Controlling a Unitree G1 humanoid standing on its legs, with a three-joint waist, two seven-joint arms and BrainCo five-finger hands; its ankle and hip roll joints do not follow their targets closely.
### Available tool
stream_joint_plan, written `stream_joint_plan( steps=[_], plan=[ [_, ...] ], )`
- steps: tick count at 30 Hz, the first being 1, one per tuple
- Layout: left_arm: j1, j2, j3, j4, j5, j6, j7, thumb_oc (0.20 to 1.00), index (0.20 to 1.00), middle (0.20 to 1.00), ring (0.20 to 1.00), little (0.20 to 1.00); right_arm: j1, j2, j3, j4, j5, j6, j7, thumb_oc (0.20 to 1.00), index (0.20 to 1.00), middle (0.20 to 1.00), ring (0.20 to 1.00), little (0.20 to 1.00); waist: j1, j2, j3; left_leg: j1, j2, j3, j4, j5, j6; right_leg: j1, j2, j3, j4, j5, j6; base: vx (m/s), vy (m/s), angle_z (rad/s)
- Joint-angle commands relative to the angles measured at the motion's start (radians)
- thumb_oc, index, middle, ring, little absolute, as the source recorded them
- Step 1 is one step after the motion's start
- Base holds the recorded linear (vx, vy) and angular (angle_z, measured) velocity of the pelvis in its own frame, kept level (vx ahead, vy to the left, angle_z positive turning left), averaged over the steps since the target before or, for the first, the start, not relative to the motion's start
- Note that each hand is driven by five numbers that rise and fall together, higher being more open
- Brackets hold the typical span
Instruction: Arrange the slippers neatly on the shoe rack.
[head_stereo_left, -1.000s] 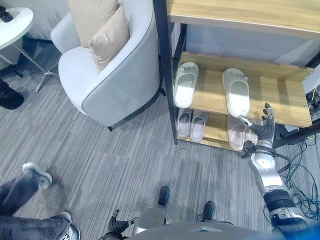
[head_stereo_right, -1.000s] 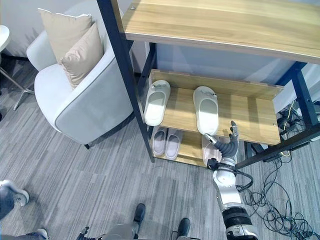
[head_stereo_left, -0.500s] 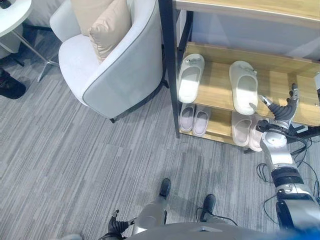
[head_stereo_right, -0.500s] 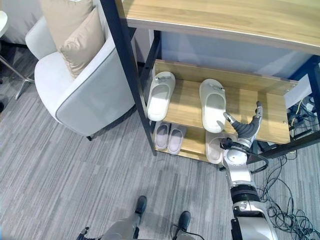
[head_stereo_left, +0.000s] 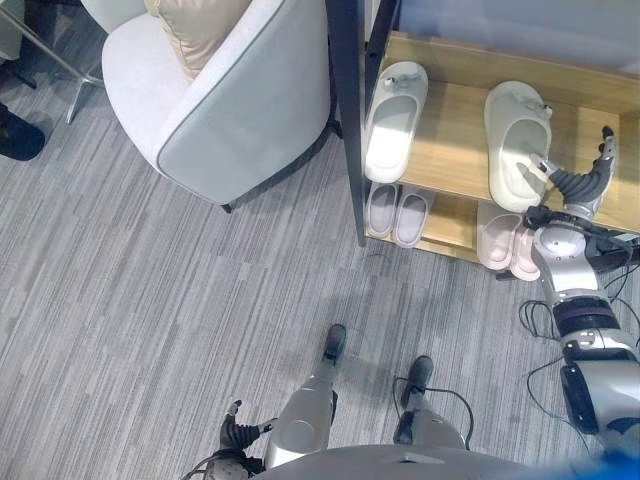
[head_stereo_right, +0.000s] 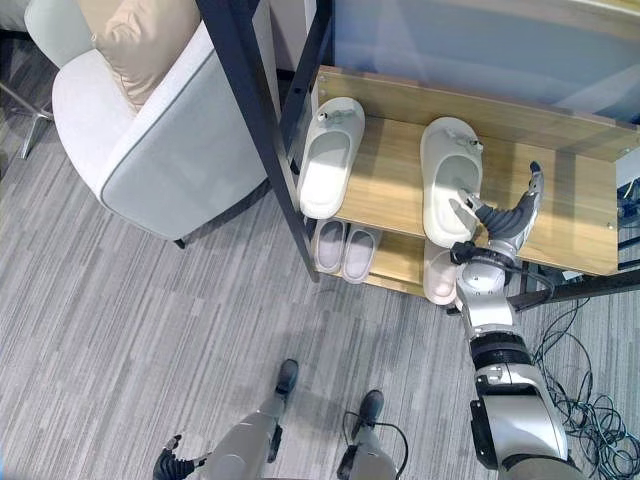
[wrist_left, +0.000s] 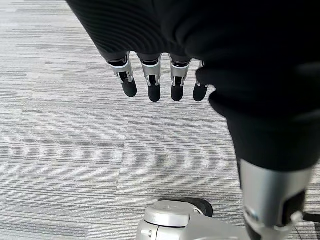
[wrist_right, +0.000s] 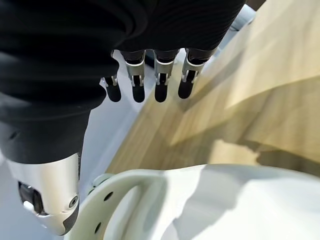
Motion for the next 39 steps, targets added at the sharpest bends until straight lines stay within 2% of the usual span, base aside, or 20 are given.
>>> stream_joint_plan(
  steps=[1,20,21,22,23,24,29,30,32,33,39],
  plan=[
    [-0.017,-0.007,-0.049,0.048,-0.037,-0.008,0.028,1.0,1.0,1.0,1.0,1.0,-0.043,-0.109,0.025,-0.015,-0.031,-0.026,-0.046,1.0,1.0,1.0,1.0,1.0,0.019,0.001,-0.042,-0.036,-0.019,-0.048,-0.02,0.025,-0.054,0.003,-0.001,-0.02,0.006,-0.008,0.06,-0.01,-0.006,0.04],
    [-0.038,0.021,-0.067,0.011,-0.087,-0.032,0.035,1.0,1.0,1.0,1.0,1.0,-0.219,-0.229,0.108,0.15,-0.038,0.004,-0.064,1.0,1.0,1.0,1.0,1.0,0.041,-0.036,-0.003,-0.129,-0.032,-0.072,-0.02,0.043,-0.063,-0.066,-0.005,-0.048,0.006,0.01,0.073,0.0,0.003,0.05],
    [-0.04,0.023,-0.07,0.007,-0.092,-0.035,0.033,1.0,1.0,1.0,1.0,1.0,-0.235,-0.234,0.113,0.153,-0.033,0.003,-0.065,0.68,0.68,0.68,0.68,0.68,0.044,-0.04,0.002,-0.136,-0.032,-0.073,-0.02,0.043,-0.063,-0.071,-0.008,-0.054,0.006,0.011,0.076,0.03,0.026,0.12],
    [-0.042,0.024,-0.071,0.004,-0.093,-0.037,0.034,1.0,1.0,1.0,1.0,1.0,-0.237,-0.233,0.115,0.152,-0.032,0.003,-0.063,0.46,0.46,0.46,0.46,0.46,0.046,-0.044,0.004,-0.141,-0.032,-0.074,-0.02,0.044,-0.065,-0.071,-0.009,-0.059,0.006,0.011,0.077,0.05,0.028,0.06],
    [-0.041,0.025,-0.068,0.004,-0.095,-0.038,0.032,1.0,1.0,1.0,1.0,1.0,-0.232,-0.233,0.117,0.143,-0.031,0.004,-0.058,0.288,0.288,0.288,0.288,0.288,0.046,-0.047,0.005,-0.143,-0.032,-0.075,-0.02,0.044,-0.064,-0.071,-0.008,-0.059,0.006,0.009,0.077,0.05,0.018,0.08],
    [-0.037,0.023,-0.064,0.002,-0.107,-0.035,0.022,1.0,1.0,1.0,1.0,1.0,-0.197,-0.223,0.116,0.119,-0.038,0.005,-0.046,0.2,0.2,0.2,0.2,0.2,0.047,-0.052,0.008,-0.145,-0.035,-0.076,-0.02,0.046,-0.064,-0.07,-0.009,-0.067,0.006,0.009,0.078,0.04,0.012,0.07],
    [-0.047,0.023,-0.074,0.002,-0.114,-0.036,0.021,1.0,1.0,1.0,1.0,1.0,-0.205,-0.226,0.126,0.148,-0.054,0.013,-0.042,0.2,0.2,0.2,0.2,0.2,0.051,-0.057,0.002,-0.15,-0.041,-0.091,-0.02,0.043,-0.066,-0.061,-0.016,-0.09,0.006,0.006,0.078,0.01,-0.003,0.06],
    [-0.185,0.043,-0.068,0.039,-0.14,-0.014,0.017,1.0,1.0,1.0,1.0,1.0,-0.278,-0.189,0.184,0.118,-0.067,0.017,-0.023,0.2,0.2,0.2,0.2,0.2,0.023,-0.061,-0.001,-0.151,-0.038,-0.087,-0.02,0.041,-0.068,-0.069,-0.012,-0.079,0.006,0.01,0.079,-0.02,0.042,0.21],
    [-0.165,0.039,-0.079,0.035,-0.162,-0.028,0.015,1.0,1.0,1.0,1.0,1.0,-0.332,-0.186,0.199,0.194,-0.064,0.03,-0.042,0.2,0.2,0.2,0.2,0.2,0.024,-0.061,-0.009,-0.157,-0.04,-0.09,-0.02,0.039,-0.066,-0.075,-0.012,-0.082,0.006,0.01,0.08,-0.02,0.02,0.02],
    [-0.133,0.045,-0.075,0.032,-0.185,-0.03,-0.003,1.0,1.0,1.0,1.0,1.0,-0.349,-0.222,0.204,0.212,-0.064,0.035,-0.048,0.2,0.2,0.2,0.2,0.2,0.025,-0.067,-0.012,-0.16,-0.042,-0.093,-0.02,0.037,-0.065,-0.075,-0.012,-0.086,0.006,0.011,0.079,-0.02,-0.006,-0.13],
    [-0.121,0.07,-0.062,0.023,-0.197,-0.028,-0.028,1.0,1.0,1.0,1.0,1.0,-0.355,-0.266,0.208,0.158,-0.068,0.031,-0.045,0.2,0.2,0.2,0.2,0.2,0.019,-0.071,-0.012,-0.153,-0.042,-0.096,-0.02,0.036,-0.065,-0.07,-0.012,-0.084,0.006,0.015,0.081,-0.02,0.009,0.04]
  ],
)
